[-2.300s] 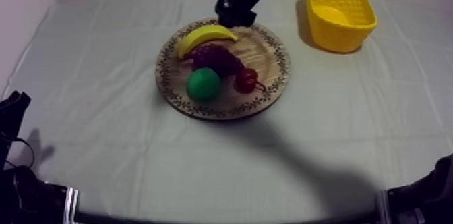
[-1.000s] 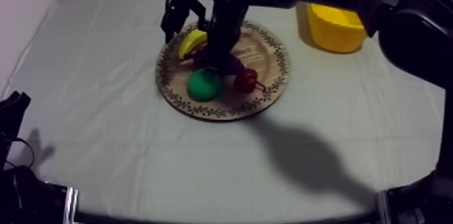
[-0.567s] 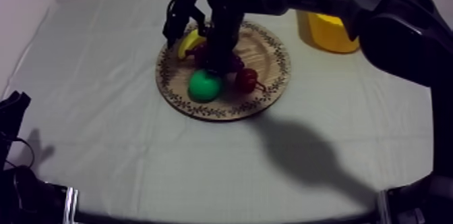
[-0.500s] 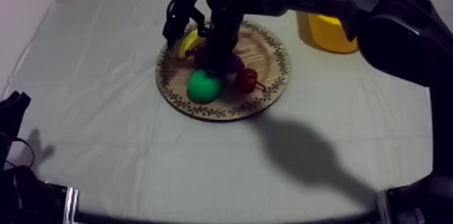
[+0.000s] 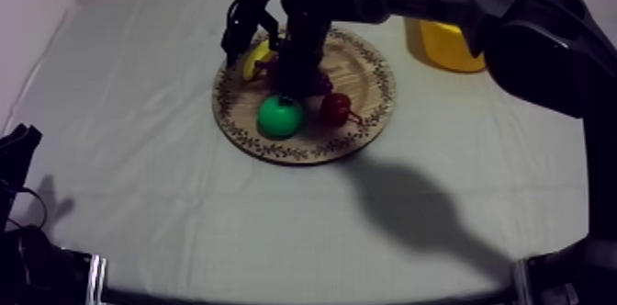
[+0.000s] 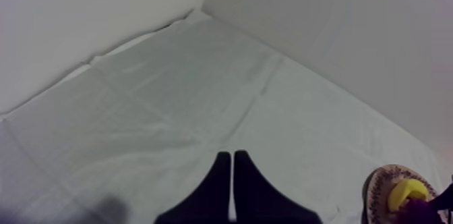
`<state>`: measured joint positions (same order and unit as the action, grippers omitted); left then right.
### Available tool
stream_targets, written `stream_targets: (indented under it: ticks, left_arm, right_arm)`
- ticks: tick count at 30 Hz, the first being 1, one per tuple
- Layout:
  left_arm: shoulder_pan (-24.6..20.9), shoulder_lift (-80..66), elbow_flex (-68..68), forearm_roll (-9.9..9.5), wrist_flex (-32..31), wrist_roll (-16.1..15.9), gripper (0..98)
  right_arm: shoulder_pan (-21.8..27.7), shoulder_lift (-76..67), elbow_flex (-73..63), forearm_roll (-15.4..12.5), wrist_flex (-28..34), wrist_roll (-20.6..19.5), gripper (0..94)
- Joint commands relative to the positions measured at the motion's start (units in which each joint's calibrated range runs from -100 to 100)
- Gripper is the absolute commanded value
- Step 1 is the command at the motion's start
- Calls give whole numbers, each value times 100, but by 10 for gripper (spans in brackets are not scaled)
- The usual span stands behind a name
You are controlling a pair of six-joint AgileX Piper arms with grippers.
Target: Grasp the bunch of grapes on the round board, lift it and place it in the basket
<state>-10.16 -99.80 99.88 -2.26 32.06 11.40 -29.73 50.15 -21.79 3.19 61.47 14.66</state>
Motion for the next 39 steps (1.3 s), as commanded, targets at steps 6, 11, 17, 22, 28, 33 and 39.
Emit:
stream_targets:
  ticks: [6, 11, 17, 22, 28, 33, 39]
  left_arm:
    - [-1, -3, 1, -1, 3, 0, 1]
    - [-1, -3, 1, -1, 3, 0, 1]
    - [-1, -3, 1, -1, 3, 0, 1]
    - [-1, -3, 1, -1, 3, 0, 1]
    - [-1, -3, 1, -1, 3, 0, 1]
    - [-1, -3, 1, -1, 3, 0, 1]
    - [-1, -3, 1, -1, 3, -2, 1]
  right_arm:
    - [-12, -25, 147, 35, -68, -28, 337]
    - [3, -204, 269, 85, -129, -80, 328]
    - [59, -751, 561, 47, -148, -70, 314]
    - [120, -1357, 907, 50, -127, -130, 304]
    - [387, -2338, 1656, -265, -117, 20, 294]
    - [688, -3260, 2413, -530, -20, 104, 292]
    - [1118, -4233, 3222, -772, 68, 19, 305]
